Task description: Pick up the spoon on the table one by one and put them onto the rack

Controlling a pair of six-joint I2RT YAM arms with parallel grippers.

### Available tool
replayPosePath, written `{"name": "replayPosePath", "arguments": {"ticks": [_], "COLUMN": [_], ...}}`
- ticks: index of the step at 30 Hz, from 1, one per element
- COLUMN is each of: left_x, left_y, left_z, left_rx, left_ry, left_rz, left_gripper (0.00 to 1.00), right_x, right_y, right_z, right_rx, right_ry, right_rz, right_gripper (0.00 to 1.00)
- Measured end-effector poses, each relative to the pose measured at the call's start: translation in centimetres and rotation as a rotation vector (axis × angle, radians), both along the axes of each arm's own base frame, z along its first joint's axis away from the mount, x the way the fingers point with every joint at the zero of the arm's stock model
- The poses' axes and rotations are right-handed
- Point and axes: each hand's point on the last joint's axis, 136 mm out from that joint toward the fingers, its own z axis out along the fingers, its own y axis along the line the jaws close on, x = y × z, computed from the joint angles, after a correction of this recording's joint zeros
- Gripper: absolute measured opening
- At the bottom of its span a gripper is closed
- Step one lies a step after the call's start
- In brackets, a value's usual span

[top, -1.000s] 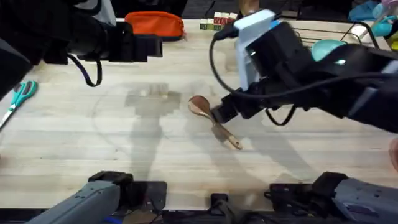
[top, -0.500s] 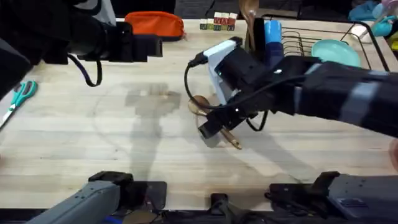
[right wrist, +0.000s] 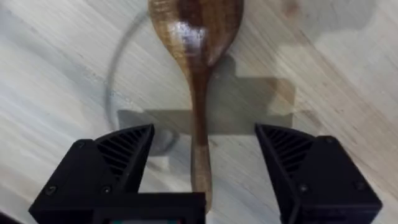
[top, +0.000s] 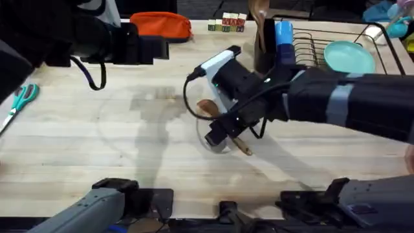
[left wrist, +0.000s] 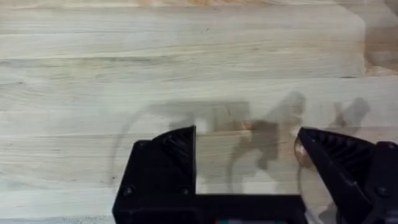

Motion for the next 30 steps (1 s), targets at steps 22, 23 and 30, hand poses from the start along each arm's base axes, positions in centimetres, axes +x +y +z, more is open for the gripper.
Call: {"name": "replayPosePath", "arguments": {"ticks": [22, 23, 30], "left_x": [0.0, 0.0, 0.0], "left_y": [0.0, 0.0, 0.0], "left_z": [0.0, 0.0, 0.0], "left_rx": [0.000, 0.000, 0.000], "left_ry": [0.000, 0.000, 0.000], "left_rz": [0.000, 0.000, 0.000], "left_gripper": [0.994, 0.994, 0.994], "right_x": [0.3, 0.3, 0.6], "right_y": [1.7, 1.6, 1.6], "right_z": [-0.3, -0.3, -0.2], "right_rx": [-0.067, -0.071, -0.078], "right_ry": [-0.101, -0.105, -0.117], "right_rz": [0.074, 0.073, 0.084], "right_gripper": [0.188, 0.152, 0.041]}}
